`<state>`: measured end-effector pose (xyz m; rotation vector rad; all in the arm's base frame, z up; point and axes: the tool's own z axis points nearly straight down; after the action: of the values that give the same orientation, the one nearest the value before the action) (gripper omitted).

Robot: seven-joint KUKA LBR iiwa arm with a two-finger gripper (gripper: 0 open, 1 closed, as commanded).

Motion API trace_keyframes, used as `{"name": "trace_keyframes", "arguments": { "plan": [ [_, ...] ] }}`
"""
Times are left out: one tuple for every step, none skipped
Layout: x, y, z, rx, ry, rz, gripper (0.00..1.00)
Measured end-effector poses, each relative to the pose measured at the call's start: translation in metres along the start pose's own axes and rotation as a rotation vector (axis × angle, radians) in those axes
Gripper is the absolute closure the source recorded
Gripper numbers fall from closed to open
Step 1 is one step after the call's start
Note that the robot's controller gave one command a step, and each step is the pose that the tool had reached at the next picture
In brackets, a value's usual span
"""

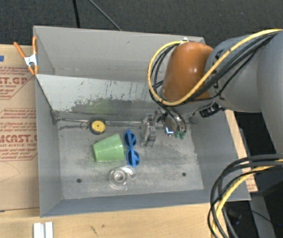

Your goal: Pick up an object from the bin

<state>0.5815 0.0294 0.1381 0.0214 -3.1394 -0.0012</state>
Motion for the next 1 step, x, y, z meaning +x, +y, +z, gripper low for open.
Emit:
{"name": "trace_keyframes", "arguments": {
  "plan": [
    [0.0541, -0.0023, 0.0297, 0.001, 0.003, 0.375, 1.0]
  ]
}}
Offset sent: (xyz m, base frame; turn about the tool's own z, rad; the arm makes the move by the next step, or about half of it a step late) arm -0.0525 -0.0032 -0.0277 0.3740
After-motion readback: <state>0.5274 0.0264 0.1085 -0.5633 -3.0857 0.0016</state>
